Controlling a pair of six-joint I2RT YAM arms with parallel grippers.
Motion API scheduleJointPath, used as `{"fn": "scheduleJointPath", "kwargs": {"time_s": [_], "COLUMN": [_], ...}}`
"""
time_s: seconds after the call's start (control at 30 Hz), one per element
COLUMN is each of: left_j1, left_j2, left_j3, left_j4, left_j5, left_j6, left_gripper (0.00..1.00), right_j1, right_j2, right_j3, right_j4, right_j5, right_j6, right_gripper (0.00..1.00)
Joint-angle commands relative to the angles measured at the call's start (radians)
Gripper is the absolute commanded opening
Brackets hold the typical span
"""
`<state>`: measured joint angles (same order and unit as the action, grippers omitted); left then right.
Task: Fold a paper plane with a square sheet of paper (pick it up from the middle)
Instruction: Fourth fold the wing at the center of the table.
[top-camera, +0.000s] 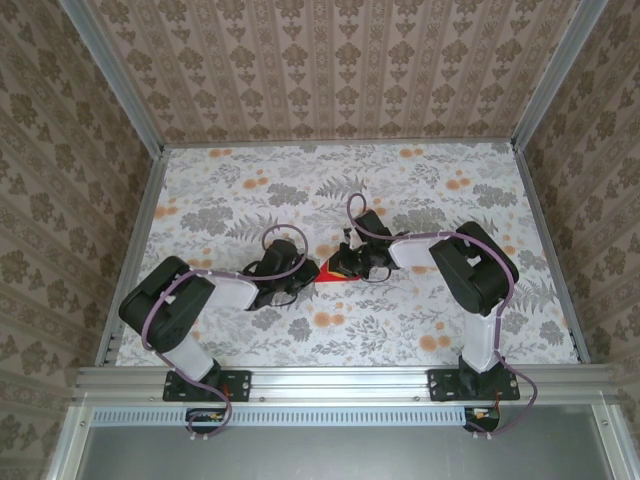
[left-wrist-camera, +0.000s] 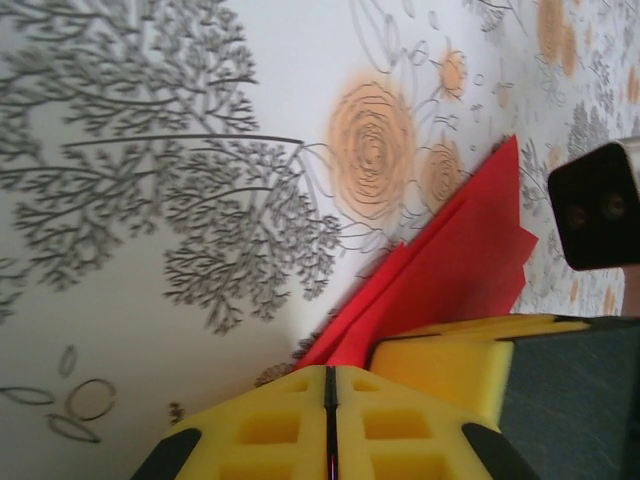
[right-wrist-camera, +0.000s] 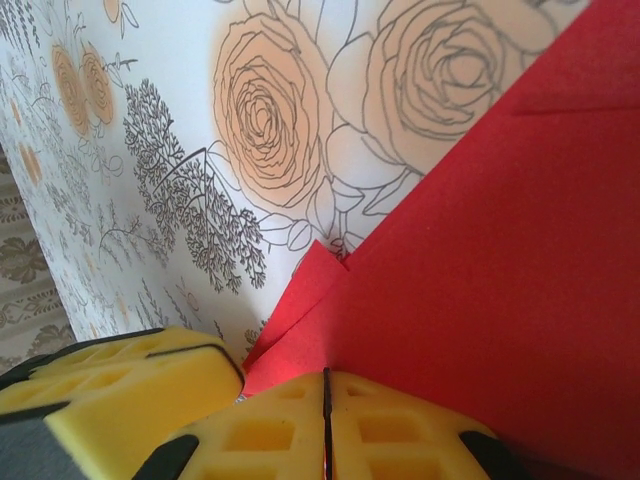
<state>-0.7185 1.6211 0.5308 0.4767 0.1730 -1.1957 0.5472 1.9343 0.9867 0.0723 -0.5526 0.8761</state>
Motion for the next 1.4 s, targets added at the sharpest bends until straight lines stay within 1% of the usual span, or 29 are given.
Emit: {"fn": "scheduleJointPath", "kwargs": {"time_s": [0.0,0.1,0.23,0.33,0.57,0.8,0.97,1.13,1.23,1.37], "left_j1": [0.004,0.004,0.003,0.003,0.01,0.018,0.02,0.021,0.021,0.022], "left_j2": [-0.017,-0.009,0.018,0.042,0.085,0.08,0.063,0.042,0.043,0.048], "left_j3": [0.013,-0.004,-0.016,-0.016,-0.008,-0.01,0.004,0.025,0.034,0.043], "left_j4": [0.016,0.053,0.089,0.09,0.072,0.012,-0.114,-0.213,-0.237,-0.251], "left_j5": [0.047,0.058,0.077,0.081,0.093,0.069,0.032,0.007,0.003,0.006], "left_j6": [0.048,0.032,0.005,-0.006,-0.037,-0.038,-0.037,-0.029,-0.029,-0.029], "left_gripper": [0.09,0.09,0.03,0.01,0.0,0.0,0.0,0.0,0.0,0.0], "right_j1": [-0.013,-0.013,-0.015,-0.015,-0.015,-0.018,-0.025,-0.03,-0.029,-0.027], "right_j2": [0.009,0.011,0.014,0.015,0.015,0.015,0.003,-0.03,-0.039,-0.031], "right_j3": [-0.019,-0.019,-0.018,-0.018,-0.027,-0.029,-0.031,-0.033,-0.017,-0.003], "right_j4": [-0.038,-0.038,-0.039,-0.037,-0.029,-0.03,-0.026,0.054,0.104,0.111], "right_j5": [0.054,0.052,0.046,0.044,0.046,0.048,0.043,-0.004,-0.045,-0.052], "right_j6": [0.023,0.023,0.026,0.026,0.033,0.033,0.032,0.039,0.05,0.052], "right_gripper": [0.09,0.09,0.09,0.09,0.09,0.09,0.09,0.09,0.09,0.09]}}
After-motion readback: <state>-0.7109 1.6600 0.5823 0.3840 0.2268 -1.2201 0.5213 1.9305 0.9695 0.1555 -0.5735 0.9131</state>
